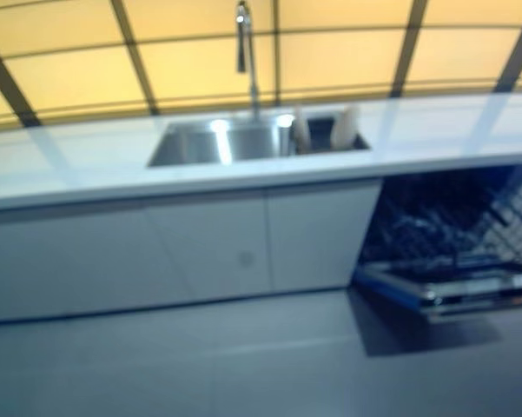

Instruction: Take plates into dishwasher

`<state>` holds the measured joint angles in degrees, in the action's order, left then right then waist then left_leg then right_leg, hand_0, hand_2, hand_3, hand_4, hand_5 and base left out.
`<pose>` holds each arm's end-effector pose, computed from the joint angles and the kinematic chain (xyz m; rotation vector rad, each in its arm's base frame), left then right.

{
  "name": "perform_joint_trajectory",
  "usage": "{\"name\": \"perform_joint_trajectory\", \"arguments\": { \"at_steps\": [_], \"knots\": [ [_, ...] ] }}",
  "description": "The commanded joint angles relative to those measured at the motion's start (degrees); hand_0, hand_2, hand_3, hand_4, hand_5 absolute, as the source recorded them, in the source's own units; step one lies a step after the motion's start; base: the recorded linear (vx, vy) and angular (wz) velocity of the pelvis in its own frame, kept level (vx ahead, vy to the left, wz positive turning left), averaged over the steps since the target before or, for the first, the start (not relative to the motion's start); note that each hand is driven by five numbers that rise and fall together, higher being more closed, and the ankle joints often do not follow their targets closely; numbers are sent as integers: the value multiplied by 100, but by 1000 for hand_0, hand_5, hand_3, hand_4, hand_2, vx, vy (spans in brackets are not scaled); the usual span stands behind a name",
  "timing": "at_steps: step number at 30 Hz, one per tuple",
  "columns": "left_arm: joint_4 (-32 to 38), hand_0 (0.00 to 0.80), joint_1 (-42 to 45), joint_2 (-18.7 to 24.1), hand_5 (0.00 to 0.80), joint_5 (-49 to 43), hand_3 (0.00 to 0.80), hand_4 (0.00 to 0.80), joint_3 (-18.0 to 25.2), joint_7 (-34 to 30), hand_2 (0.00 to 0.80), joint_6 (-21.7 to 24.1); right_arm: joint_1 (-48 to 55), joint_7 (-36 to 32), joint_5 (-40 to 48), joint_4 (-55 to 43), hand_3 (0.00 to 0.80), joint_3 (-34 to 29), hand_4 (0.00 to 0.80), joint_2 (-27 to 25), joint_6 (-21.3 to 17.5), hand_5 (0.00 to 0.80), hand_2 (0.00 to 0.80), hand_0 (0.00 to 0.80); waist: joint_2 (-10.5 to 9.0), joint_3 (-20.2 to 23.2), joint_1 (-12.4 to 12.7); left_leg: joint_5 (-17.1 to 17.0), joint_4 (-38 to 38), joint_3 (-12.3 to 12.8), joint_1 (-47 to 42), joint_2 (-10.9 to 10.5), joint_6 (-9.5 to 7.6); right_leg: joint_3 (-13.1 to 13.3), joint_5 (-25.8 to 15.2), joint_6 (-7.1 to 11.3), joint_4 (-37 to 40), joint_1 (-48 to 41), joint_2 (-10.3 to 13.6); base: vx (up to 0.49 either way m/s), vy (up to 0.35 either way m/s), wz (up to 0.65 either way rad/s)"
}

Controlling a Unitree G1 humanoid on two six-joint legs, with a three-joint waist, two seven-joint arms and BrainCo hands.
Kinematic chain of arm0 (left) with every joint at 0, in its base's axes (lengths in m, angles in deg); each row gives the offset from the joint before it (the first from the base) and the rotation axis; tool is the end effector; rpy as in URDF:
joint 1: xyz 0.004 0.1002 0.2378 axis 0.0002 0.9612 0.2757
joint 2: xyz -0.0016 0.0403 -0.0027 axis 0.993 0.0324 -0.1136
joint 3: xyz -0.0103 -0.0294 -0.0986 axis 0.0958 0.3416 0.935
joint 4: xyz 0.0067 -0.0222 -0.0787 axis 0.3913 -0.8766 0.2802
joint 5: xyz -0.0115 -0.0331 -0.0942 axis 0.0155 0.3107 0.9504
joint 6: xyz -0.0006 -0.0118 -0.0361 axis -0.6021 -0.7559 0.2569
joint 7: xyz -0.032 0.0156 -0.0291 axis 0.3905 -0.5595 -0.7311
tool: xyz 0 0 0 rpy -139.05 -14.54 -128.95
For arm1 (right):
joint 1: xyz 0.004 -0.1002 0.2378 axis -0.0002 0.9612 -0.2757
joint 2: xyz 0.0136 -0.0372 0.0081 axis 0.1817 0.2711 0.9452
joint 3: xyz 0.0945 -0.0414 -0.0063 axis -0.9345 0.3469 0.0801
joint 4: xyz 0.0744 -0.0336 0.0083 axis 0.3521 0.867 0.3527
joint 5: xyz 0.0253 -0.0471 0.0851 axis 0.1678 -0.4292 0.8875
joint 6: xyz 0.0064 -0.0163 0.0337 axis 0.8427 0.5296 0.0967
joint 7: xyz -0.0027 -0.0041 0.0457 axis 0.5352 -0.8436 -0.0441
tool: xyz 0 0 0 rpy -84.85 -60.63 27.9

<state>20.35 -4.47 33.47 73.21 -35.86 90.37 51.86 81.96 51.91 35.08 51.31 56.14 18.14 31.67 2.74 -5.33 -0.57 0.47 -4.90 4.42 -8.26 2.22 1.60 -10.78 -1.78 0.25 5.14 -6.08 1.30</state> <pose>0.0657 0.2092 -0.1180 0.1772 1.3230 0.0375 0.0649 -0.2255 -0.1146 -0.6549 1.2411 -0.1428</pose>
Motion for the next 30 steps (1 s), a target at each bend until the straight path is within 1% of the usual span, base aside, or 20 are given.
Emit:
{"name": "perform_joint_trajectory", "arguments": {
  "at_steps": [1,9,16,19,23,26,27,28,29,30],
  "knots": [
    [-288,0,-413,-20,0,-72,0,0,115,47,0,6,-453,104,145,295,0,177,0,21,92,0,0,0,-192,-197,43,497,-10,46,-43,-460,-514,47,589,192,-237,-127,-35,0,0,0],
    [-280,0,-379,-41,0,-122,0,0,76,41,0,15,-449,128,124,310,0,143,0,2,91,0,0,0,-187,-215,33,481,-10,57,-24,-448,-490,37,582,176,-211,-125,-48,0,0,0],
    [-315,0,-385,-68,0,-87,0,0,56,146,0,39,-480,-72,146,312,0,147,0,13,169,0,0,0,-198,-226,23,474,-10,84,-27,-425,-470,42,597,150,-210,-132,-67,0,0,0],
    [-309,0,-392,-85,0,-33,0,0,88,257,0,-17,-499,-204,145,329,0,156,0,27,203,0,0,0,-207,-232,36,463,-10,80,-22,-426,-469,37,604,140,-221,-127,-68,-5,-29,0],
    [-389,0,-386,-50,0,2,0,0,219,501,0,-228,-561,-589,91,381,0,203,0,45,334,0,0,0,-223,-240,81,459,20,25,-29,-428,-473,-24,727,95,-410,-95,-71,-7,-95,4],
    [-451,0,-393,30,0,-94,0,0,277,558,0,-329,-622,-640,-8,407,0,232,0,31,372,0,0,0,-256,-293,99,543,304,-99,38,-429,-489,-24,907,-14,-741,-18,-89,5,-158,6],
    [-462,0,-388,63,0,-118,0,0,300,576,0,-388,-658,-668,-43,398,0,242,0,-11,406,0,0,0,-281,-336,108,614,553,-158,112,-425,-488,-18,987,-82,-886,17,-94,5,-140,10],
    [-464,0,-386,75,0,-113,0,0,304,584,0,-411,-674,-676,-30,393,0,248,0,-29,417,0,0,0,-293,-358,111,647,666,-177,148,-421,-485,-23,1015,-110,-946,36,-91,18,-221,13],
    [-452,0,-366,127,0,-107,0,0,335,595,0,-497,-746,-819,-44,386,0,266,0,-98,475,0,0,0,-364,-448,126,803,1242,-161,315,-356,-471,-30,1129,-230,-1165,98,-71,23,-199,12],
    [-447,0,-357,146,0,-102,0,0,359,607,0,-548,-772,-872,-28,383,0,275,0,-124,504,0,0,0,-404,-497,139,875,1591,-144,455,-321,-462,-21,1154,-291,-1234,119,-64,23,-251,13]
  ]
}}
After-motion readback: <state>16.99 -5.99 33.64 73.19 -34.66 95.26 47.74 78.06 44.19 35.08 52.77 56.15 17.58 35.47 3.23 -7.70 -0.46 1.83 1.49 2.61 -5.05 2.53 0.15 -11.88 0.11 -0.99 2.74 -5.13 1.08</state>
